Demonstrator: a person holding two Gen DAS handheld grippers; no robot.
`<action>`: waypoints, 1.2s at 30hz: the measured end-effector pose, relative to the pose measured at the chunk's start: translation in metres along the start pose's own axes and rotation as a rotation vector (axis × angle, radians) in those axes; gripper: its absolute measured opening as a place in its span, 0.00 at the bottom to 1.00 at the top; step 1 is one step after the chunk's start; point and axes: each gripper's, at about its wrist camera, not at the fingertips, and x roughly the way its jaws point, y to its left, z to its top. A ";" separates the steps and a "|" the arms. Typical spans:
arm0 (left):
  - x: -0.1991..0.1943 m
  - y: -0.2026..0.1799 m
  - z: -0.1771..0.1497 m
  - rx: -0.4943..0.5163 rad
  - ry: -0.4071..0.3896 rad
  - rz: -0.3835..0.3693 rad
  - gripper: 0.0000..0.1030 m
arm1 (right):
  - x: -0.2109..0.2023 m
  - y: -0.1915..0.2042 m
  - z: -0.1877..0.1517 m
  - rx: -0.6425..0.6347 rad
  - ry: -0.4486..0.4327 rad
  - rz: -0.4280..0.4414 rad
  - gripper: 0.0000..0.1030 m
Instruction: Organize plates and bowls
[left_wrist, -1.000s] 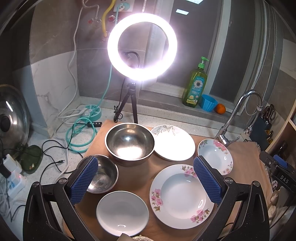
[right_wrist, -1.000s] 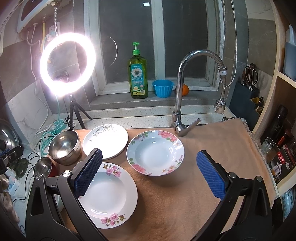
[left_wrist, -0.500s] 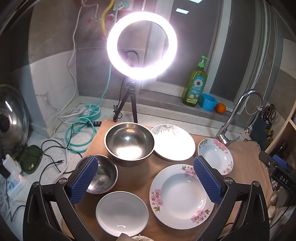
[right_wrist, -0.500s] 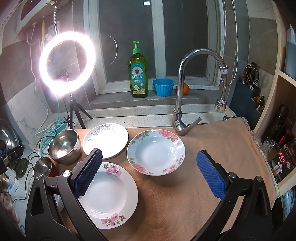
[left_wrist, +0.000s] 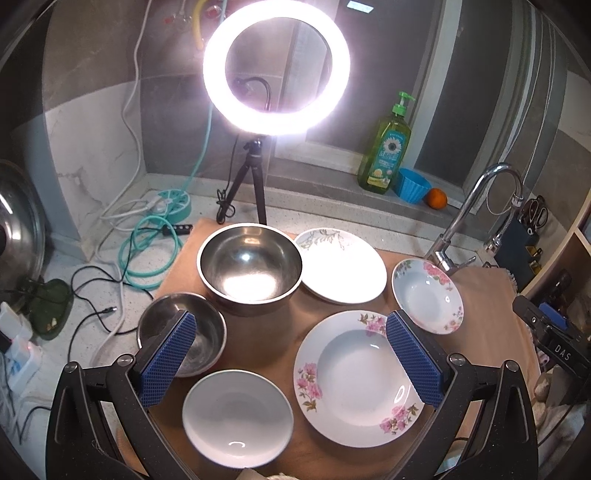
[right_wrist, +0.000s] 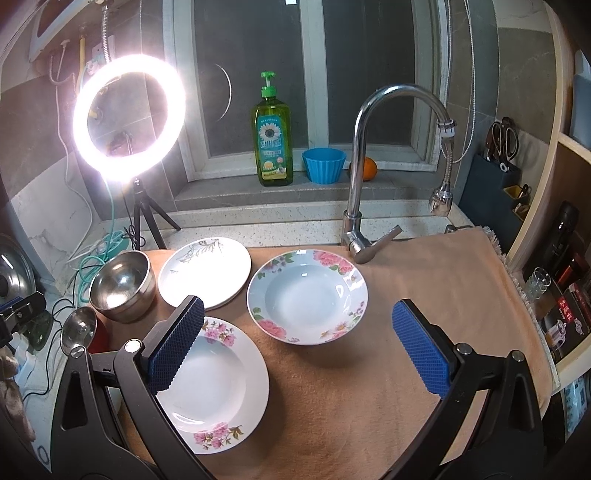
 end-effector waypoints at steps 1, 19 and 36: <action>0.002 0.001 -0.001 -0.005 0.013 -0.008 1.00 | 0.002 -0.001 0.000 0.000 0.008 0.002 1.00; 0.070 -0.010 -0.020 0.049 0.303 -0.155 0.45 | 0.072 -0.034 -0.049 0.160 0.303 0.261 0.76; 0.130 0.006 -0.018 -0.011 0.494 -0.190 0.29 | 0.134 -0.025 -0.076 0.227 0.513 0.388 0.45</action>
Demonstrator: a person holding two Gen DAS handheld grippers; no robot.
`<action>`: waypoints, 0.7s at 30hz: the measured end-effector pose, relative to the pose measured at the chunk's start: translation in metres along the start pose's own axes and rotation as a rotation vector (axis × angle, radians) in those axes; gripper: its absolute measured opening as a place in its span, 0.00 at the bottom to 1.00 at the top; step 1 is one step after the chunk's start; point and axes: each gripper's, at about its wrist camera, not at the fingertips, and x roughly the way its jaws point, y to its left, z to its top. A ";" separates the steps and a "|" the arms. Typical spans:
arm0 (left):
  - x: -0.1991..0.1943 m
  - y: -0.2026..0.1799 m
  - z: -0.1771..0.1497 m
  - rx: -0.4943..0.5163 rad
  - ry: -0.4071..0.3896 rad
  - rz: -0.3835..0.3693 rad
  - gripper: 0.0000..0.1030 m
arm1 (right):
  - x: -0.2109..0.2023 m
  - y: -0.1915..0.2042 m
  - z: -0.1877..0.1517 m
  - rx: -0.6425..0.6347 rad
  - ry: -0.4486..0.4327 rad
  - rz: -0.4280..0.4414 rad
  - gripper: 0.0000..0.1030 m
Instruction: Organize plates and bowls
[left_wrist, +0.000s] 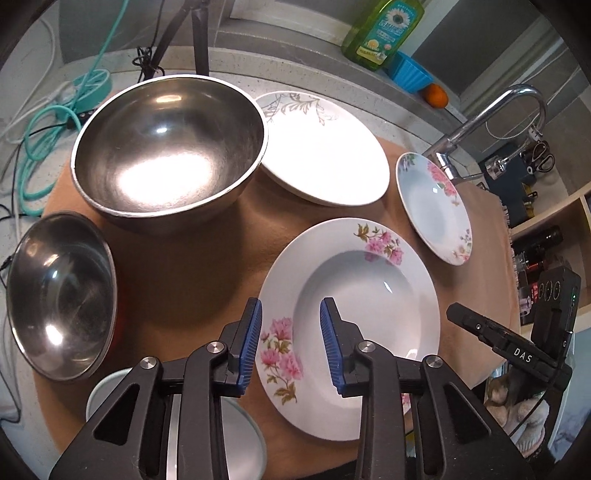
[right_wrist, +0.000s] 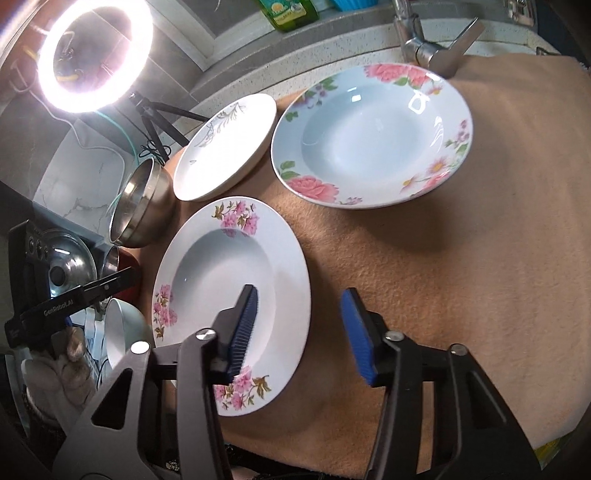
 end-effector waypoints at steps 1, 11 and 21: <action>0.003 0.002 0.002 -0.004 0.011 -0.005 0.29 | 0.003 -0.002 0.001 0.005 0.009 0.005 0.43; 0.021 0.014 0.012 -0.043 0.087 -0.018 0.26 | 0.027 -0.009 0.006 0.047 0.061 0.046 0.30; 0.035 0.017 0.011 -0.041 0.133 -0.013 0.20 | 0.034 -0.011 0.009 0.054 0.089 0.082 0.18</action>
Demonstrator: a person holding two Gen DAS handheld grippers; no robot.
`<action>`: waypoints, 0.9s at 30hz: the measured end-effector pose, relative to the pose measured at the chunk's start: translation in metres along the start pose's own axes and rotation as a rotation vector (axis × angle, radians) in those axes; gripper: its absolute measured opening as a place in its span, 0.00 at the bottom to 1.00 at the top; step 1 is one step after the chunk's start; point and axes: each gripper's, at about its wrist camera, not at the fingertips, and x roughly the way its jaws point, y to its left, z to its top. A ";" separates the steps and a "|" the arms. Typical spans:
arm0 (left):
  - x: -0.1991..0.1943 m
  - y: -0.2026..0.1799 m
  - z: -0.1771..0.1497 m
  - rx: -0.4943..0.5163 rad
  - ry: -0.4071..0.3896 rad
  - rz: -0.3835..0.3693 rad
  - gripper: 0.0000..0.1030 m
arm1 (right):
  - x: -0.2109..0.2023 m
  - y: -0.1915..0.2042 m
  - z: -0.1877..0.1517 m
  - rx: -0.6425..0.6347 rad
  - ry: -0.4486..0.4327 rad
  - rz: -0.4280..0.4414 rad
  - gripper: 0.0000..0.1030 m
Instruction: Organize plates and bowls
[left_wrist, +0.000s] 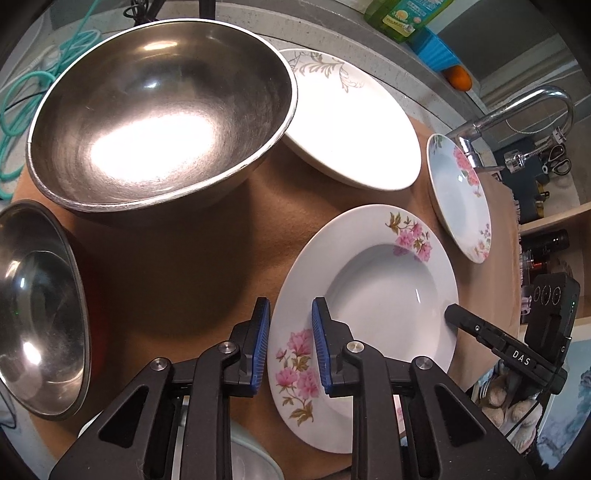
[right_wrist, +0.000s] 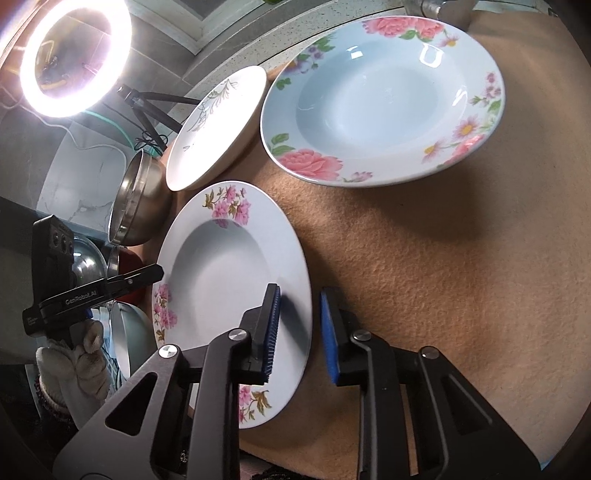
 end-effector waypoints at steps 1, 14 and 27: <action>0.000 0.000 0.000 0.001 0.002 0.001 0.20 | 0.000 0.000 0.000 -0.001 0.001 0.003 0.17; 0.002 -0.012 -0.004 0.064 0.010 0.053 0.21 | 0.000 0.003 0.000 -0.013 0.008 -0.012 0.17; 0.007 -0.035 -0.016 0.139 0.023 0.074 0.20 | -0.008 -0.004 -0.011 -0.007 0.004 -0.035 0.18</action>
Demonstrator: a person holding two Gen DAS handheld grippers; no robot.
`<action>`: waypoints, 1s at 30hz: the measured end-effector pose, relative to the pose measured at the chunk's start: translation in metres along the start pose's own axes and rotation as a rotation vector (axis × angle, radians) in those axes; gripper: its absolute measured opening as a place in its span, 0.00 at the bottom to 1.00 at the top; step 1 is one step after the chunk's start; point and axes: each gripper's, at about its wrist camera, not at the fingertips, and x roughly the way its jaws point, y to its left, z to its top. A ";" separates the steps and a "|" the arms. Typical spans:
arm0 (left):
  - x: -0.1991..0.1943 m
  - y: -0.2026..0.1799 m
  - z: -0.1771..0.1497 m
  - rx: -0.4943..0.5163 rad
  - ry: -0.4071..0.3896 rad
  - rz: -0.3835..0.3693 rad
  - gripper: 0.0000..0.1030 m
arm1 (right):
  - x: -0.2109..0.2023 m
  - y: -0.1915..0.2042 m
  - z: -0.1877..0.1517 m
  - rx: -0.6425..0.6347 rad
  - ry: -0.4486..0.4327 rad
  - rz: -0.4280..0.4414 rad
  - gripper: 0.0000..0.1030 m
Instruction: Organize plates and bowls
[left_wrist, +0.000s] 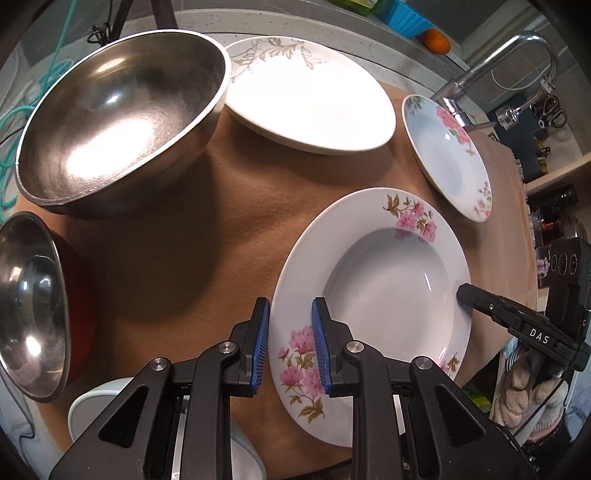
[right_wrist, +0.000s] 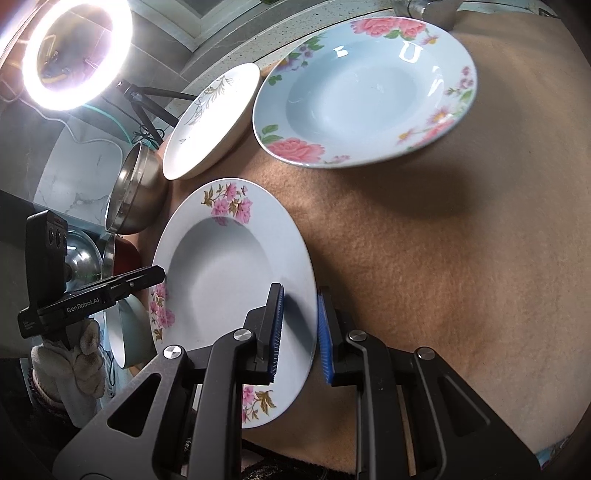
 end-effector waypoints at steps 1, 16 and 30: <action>0.000 -0.002 -0.001 0.003 0.000 0.000 0.20 | -0.001 -0.001 -0.001 0.001 0.001 -0.002 0.18; 0.003 -0.010 -0.005 0.031 -0.003 0.005 0.21 | -0.007 -0.006 -0.013 0.007 0.005 -0.012 0.18; 0.002 -0.010 -0.008 0.015 -0.013 0.014 0.21 | -0.008 -0.008 -0.015 -0.001 0.008 -0.012 0.19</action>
